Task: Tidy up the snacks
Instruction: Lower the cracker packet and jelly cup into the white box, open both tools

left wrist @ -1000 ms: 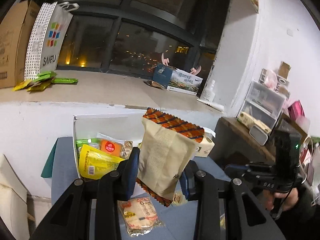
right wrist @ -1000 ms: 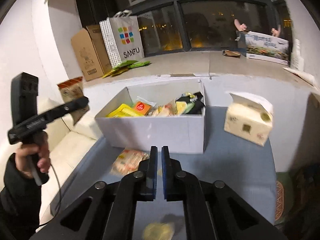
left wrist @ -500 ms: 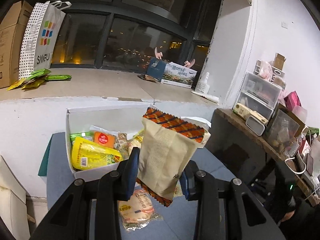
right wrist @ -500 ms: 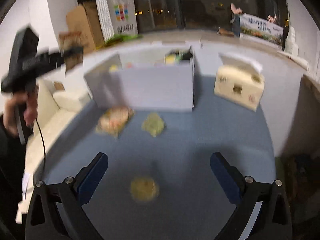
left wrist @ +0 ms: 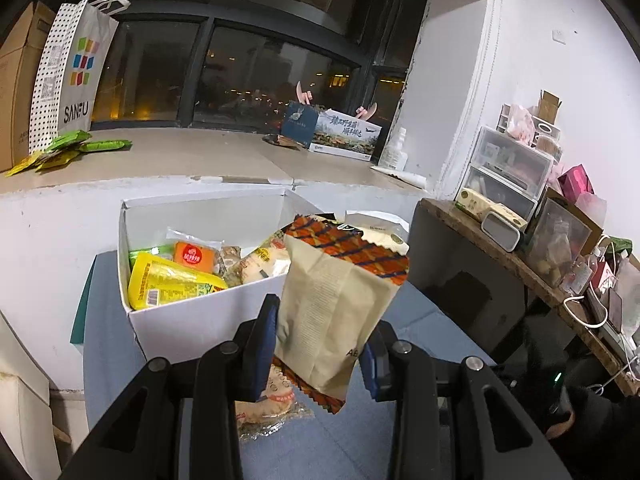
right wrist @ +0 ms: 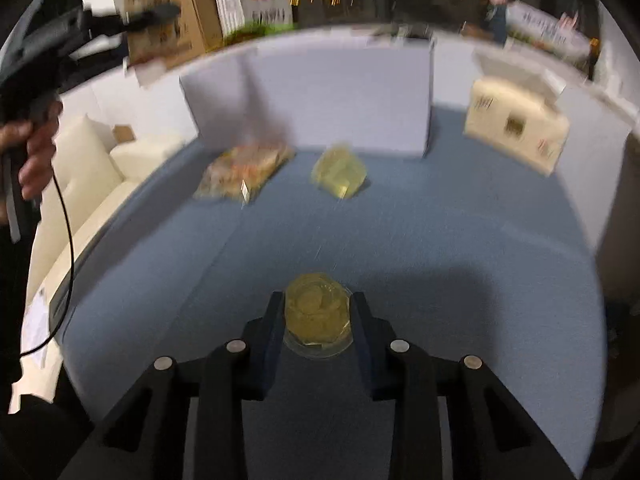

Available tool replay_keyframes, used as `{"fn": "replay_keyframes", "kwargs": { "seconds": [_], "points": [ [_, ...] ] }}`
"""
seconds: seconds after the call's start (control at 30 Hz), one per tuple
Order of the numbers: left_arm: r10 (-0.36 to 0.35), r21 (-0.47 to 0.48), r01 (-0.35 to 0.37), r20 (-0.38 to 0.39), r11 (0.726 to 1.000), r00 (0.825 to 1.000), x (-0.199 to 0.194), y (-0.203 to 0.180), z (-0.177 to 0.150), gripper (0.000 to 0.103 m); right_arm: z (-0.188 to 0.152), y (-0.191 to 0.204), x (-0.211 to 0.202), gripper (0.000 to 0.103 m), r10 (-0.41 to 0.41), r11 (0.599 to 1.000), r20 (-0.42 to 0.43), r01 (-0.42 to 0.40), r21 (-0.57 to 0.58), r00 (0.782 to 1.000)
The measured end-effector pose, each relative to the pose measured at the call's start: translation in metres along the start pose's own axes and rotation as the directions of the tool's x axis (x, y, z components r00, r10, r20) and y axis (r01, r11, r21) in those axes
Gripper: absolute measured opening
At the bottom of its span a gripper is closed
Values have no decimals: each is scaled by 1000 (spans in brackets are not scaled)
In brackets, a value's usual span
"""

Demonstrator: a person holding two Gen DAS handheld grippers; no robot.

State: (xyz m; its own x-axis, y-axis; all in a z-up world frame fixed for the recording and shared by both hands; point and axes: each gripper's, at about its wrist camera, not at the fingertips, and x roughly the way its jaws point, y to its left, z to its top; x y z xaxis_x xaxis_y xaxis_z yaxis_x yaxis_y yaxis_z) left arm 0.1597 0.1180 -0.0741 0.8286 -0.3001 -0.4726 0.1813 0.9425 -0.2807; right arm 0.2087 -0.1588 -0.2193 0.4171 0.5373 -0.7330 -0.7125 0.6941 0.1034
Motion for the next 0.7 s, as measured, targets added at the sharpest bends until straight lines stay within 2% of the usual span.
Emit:
{"fn": "replay_keyframes", "kwargs": {
  "seconds": [0.17, 0.3, 0.4, 0.53, 0.6, 0.7],
  "points": [
    [32, -18, -31, 39, 999, 999, -8, 8, 8, 39, 31, -9, -28, 34, 16, 1000, 85, -17, 10, 996],
    [89, -65, -83, 96, 994, 991, -17, 23, 34, 39, 78, -10, -54, 34, 26, 1000, 184, -23, -20, 983],
    [102, -94, -92, 109, 991, 989, -10, 37, 62, 39, 125, -9, -69, 34, 44, 999, 249, -36, -37, 967],
    [169, -99, -162, 67, 982, 983, 20, 56, 92, 39, 195, -2, -61, 34, 52, 997, 277, -35, -65, 959],
    [198, -100, -194, 31, 976, 980, 38, 66, 100, 39, 225, -2, -46, 34, 70, 997, 263, -57, -55, 962],
    [224, -109, -225, -24, 968, 974, 63, 82, 105, 39, 261, 1, -19, 34, 55, 997, 235, -43, -58, 970]
  ]
}}
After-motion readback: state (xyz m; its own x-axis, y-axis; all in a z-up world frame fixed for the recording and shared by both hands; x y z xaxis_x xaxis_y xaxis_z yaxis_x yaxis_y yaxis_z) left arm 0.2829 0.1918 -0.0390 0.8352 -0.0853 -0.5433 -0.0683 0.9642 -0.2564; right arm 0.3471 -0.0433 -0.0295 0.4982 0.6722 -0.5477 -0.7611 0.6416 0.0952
